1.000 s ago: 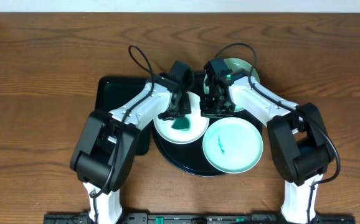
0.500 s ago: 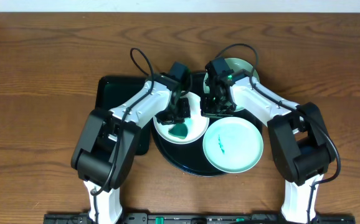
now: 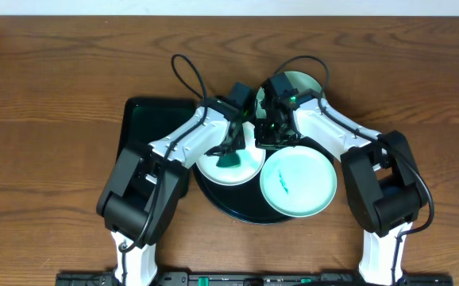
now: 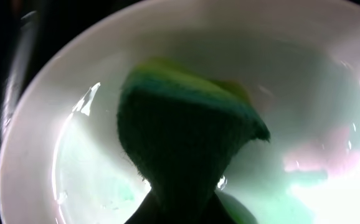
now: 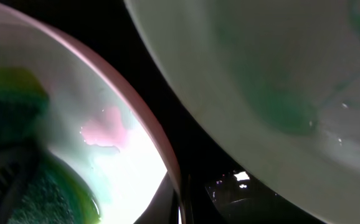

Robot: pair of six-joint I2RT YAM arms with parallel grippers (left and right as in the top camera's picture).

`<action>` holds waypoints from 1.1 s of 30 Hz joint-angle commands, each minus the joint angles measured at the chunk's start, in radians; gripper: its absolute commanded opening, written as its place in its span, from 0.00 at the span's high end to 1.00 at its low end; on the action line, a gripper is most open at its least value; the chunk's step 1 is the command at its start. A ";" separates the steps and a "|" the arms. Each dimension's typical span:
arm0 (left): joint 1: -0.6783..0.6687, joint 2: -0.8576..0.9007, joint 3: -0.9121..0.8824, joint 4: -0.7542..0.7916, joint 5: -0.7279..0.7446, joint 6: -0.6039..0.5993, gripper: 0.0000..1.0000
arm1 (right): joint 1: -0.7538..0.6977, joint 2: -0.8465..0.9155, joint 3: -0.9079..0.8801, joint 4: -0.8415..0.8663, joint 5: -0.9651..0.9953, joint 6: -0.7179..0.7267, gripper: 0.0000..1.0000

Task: Clean dirty plates on tray and stack at the side
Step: 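Scrub the white plate with the sponge while the right gripper holds it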

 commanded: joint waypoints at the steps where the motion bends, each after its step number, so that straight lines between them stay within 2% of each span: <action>1: -0.029 0.040 -0.023 0.003 0.244 0.227 0.93 | 0.012 0.042 -0.019 0.017 -0.007 0.006 0.99; 5: -0.035 0.039 -0.023 0.067 0.454 0.265 0.93 | 0.012 0.042 -0.020 0.013 -0.006 0.002 0.99; 9: -0.006 0.039 -0.023 0.133 0.437 0.233 0.93 | 0.012 0.042 -0.022 0.015 -0.007 0.003 0.99; 13: 0.075 0.039 -0.023 0.142 0.195 0.012 0.93 | 0.012 0.042 -0.024 0.019 -0.006 0.003 0.99; 16: 0.123 0.039 -0.023 0.101 0.035 -0.106 0.93 | 0.012 0.042 -0.025 0.021 -0.006 0.003 0.99; 19: 0.156 0.039 -0.023 0.031 -0.095 -0.156 0.93 | 0.011 0.042 -0.025 0.021 -0.006 0.003 0.99; 21: 0.161 0.039 -0.023 -0.004 -0.095 -0.149 0.93 | 0.011 0.042 -0.026 0.021 -0.001 0.003 0.99; 24: 0.150 0.039 -0.023 -0.048 0.019 -0.067 0.93 | 0.011 0.042 -0.026 0.021 0.002 0.003 0.99; 31: 0.091 0.039 -0.025 -0.048 0.486 0.199 0.93 | -0.002 0.042 -0.026 0.018 0.001 -0.002 0.99; 33: 0.089 0.039 -0.023 -0.030 0.543 0.216 0.93 | -0.003 0.042 -0.026 0.018 0.001 -0.008 0.99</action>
